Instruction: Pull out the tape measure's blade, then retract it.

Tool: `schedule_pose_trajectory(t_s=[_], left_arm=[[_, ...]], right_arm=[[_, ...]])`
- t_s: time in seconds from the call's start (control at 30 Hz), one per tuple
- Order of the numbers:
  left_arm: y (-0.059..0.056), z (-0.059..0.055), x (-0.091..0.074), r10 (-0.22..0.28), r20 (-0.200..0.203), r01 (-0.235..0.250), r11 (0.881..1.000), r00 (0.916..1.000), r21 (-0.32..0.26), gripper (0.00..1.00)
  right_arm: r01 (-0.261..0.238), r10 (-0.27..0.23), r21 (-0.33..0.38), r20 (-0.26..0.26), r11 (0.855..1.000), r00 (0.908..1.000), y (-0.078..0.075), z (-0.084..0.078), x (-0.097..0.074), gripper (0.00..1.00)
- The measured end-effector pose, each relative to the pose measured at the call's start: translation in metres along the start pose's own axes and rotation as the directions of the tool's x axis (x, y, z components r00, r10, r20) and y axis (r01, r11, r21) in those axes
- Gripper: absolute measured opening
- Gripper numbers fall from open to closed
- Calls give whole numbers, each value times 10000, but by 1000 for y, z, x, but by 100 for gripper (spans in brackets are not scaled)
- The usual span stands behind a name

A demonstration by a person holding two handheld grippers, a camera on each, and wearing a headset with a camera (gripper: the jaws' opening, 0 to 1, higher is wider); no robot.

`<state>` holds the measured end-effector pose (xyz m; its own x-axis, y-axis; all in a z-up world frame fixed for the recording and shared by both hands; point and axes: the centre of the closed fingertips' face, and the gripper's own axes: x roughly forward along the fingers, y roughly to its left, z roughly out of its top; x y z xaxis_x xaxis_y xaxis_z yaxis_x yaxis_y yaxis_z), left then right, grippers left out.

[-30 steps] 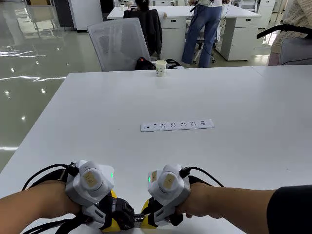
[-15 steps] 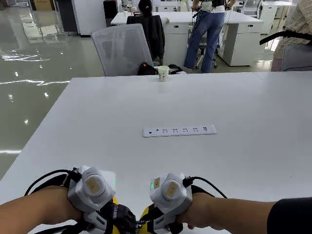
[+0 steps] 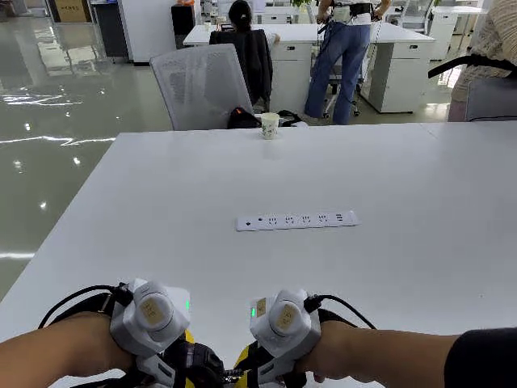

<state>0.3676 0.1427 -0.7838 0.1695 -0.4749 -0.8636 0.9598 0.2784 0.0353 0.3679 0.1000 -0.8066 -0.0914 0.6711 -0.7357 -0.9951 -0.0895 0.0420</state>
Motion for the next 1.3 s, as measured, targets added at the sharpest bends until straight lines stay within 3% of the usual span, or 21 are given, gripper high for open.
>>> schedule_pose_trajectory(t_s=[1.3], left_arm=[[-1, -1, -1, 61, -79, -61, 10000, 10000, 8, 34]], right_arm=[[181, -173, 298, -293, 9994, 9994, 1, -22, -19, 11]])
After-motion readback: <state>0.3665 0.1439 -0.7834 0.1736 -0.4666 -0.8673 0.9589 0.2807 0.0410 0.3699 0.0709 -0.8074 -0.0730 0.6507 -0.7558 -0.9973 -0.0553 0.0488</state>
